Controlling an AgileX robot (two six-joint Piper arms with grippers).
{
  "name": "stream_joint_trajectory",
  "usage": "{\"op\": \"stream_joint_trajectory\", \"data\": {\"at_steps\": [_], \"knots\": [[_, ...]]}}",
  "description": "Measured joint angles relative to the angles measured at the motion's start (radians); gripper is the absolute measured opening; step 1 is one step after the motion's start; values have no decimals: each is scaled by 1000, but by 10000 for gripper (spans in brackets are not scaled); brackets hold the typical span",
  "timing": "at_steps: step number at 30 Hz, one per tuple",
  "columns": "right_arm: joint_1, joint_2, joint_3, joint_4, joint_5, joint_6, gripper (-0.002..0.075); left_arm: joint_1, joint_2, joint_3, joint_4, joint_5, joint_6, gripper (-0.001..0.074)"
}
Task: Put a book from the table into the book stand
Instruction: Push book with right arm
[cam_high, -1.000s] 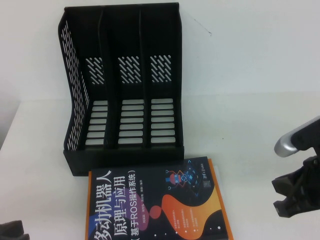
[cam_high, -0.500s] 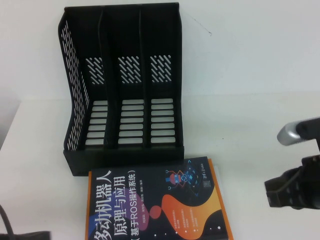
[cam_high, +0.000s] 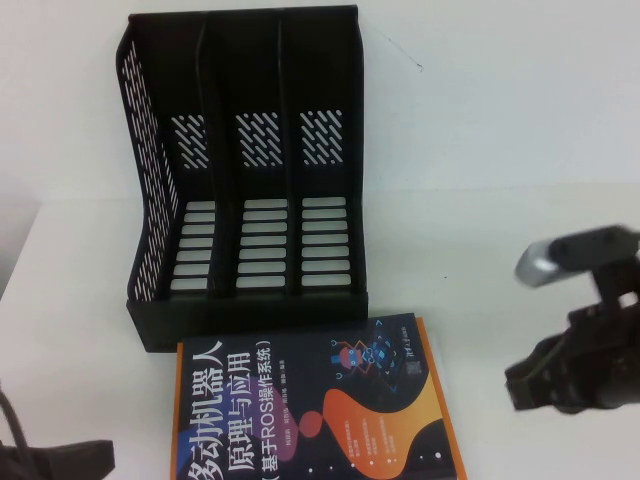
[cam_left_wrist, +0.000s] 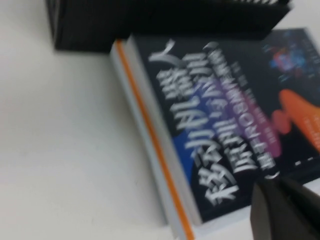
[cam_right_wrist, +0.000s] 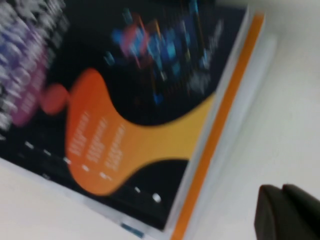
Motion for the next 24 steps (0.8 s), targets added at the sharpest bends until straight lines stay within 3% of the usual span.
{"op": "stream_joint_trajectory", "data": {"at_steps": [8, 24], "knots": [[0, 154, -1, -29, -6, 0, 1, 0, 160, 0, 24, -19, -89, -4], [0, 172, -9, -95, -72, 39, 1, 0, 387, 0, 2, -125, -166, -4]]}}
